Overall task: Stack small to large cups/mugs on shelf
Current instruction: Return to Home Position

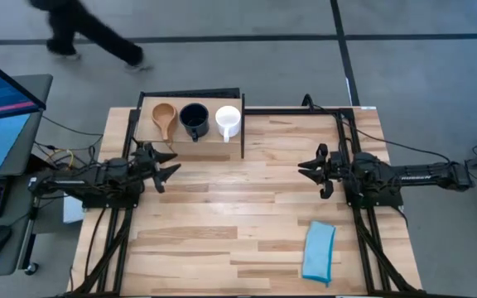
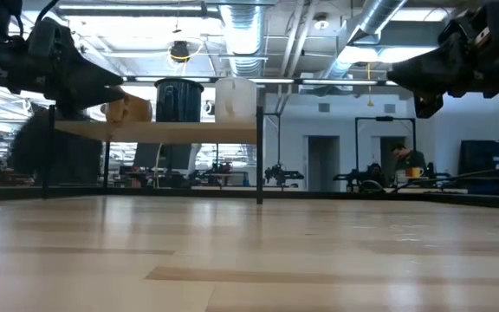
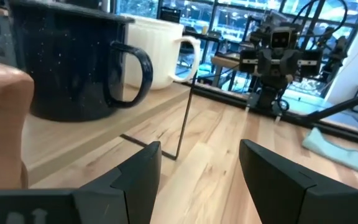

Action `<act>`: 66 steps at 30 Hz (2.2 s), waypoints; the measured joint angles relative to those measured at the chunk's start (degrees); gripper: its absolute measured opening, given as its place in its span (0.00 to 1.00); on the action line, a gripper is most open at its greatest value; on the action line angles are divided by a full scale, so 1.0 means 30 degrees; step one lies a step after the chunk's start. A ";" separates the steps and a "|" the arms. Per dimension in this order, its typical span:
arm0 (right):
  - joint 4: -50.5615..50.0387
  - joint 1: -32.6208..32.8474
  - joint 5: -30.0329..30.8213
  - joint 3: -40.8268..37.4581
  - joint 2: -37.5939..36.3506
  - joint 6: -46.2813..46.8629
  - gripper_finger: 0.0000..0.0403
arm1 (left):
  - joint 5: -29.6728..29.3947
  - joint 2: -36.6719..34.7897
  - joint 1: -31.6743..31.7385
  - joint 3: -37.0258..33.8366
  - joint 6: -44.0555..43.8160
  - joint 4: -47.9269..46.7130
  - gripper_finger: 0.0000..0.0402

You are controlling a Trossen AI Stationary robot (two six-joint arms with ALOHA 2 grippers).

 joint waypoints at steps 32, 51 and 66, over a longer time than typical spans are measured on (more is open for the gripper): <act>-0.7549 0.0129 0.0495 0.0109 0.0911 0.2149 0.29 | 0.0000 0.0212 0.0000 -0.0029 -0.0149 0.0000 0.52; -0.7535 0.0129 0.0488 0.0109 0.0911 0.2157 0.29 | -0.0015 0.0212 0.0000 -0.0029 -0.0161 -0.0004 0.52; -0.7576 0.0254 0.0481 0.0117 0.0639 0.2164 0.29 | -0.0015 0.0212 0.0000 -0.0036 -0.0200 -0.0007 0.52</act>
